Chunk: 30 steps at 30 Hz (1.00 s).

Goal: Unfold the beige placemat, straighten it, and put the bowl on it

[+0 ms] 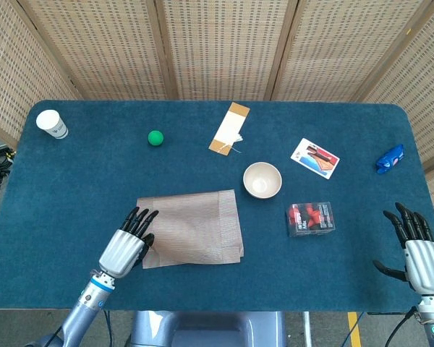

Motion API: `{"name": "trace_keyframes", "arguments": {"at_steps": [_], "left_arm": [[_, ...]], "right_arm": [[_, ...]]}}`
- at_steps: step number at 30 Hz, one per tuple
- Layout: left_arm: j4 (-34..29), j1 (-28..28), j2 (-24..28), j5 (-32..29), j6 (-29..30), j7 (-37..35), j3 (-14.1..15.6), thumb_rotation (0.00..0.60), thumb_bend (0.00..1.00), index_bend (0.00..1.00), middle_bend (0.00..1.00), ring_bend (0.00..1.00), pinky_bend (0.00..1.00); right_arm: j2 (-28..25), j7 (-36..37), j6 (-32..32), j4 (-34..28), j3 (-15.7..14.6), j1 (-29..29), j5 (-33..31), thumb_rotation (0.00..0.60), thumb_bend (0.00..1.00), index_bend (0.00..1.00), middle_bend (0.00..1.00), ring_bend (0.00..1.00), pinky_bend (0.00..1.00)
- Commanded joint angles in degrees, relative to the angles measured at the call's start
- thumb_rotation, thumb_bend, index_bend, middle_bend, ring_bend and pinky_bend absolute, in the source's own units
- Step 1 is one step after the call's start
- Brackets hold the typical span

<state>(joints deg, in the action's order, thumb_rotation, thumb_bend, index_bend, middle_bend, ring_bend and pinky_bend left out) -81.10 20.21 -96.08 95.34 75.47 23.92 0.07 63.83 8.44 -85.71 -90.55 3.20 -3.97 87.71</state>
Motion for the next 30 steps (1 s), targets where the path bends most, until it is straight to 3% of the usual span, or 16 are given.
{"name": "trace_keyframes", "arguments": {"at_steps": [1,10,12,15,20,25,28,30], "left_arm": [[-3.6,1.6,2.6,-0.6,-0.2,1.4,-2.7,0.6,0.54,0.74,0.0,0.0,0.0],[-7.3,8.7,7.2,-11.6,-7.5,3.6,-15.3,0.6,0.54,0.75,0.0,0.0,0.0],[-5.0,12.1,7.0,-18.3,-10.8,3.1,-21.2,0.6,0.54,0.75,0.0,0.0,0.0],[-1.5,15.4,5.3,-24.1,-12.9,3.4,-24.9,0.6,0.54,0.75,0.0,0.0,0.0],[7.0,20.7,1.8,-29.1,-14.1,5.2,-27.8,0.6,0.54,0.75,0.0,0.0,0.0],[15.9,25.3,-1.5,-32.4,-15.4,6.8,-28.7,0.6,0.53,0.73,0.0,0.0,0.0],[20.7,27.2,-3.1,-33.7,-16.0,7.8,-28.3,0.6,0.53,0.69,0.0,0.0,0.0],[22.7,27.8,-3.6,-34.4,-16.5,8.5,-27.8,0.6,0.51,0.61,0.0,0.0,0.0]], "right_arm": [[0.0,-0.2,0.1,0.0,0.0,0.0,-0.1,0.6,0.04,0.15,0.0,0.0,0.0],[0.4,-1.1,2.4,1.2,1.0,-0.8,-3.2,0.6,0.04,0.15,0.0,0.0,0.0],[0.9,-1.8,3.2,1.9,1.5,-1.0,-4.5,0.6,0.04,0.15,0.0,0.0,0.0],[1.3,-2.5,3.9,2.4,1.8,-1.2,-5.6,0.6,0.04,0.15,0.0,0.0,0.0],[2.0,-3.9,4.2,2.8,2.1,-1.4,-6.3,0.6,0.04,0.16,0.0,0.0,0.0],[2.4,-5.0,4.3,3.0,2.1,-1.5,-6.5,0.6,0.04,0.16,0.0,0.0,0.0],[2.6,-5.3,4.4,3.3,2.1,-1.5,-6.7,0.6,0.04,0.16,0.0,0.0,0.0],[2.7,-5.4,4.5,3.4,2.1,-1.5,-6.9,0.6,0.04,0.16,0.0,0.0,0.0]]}}
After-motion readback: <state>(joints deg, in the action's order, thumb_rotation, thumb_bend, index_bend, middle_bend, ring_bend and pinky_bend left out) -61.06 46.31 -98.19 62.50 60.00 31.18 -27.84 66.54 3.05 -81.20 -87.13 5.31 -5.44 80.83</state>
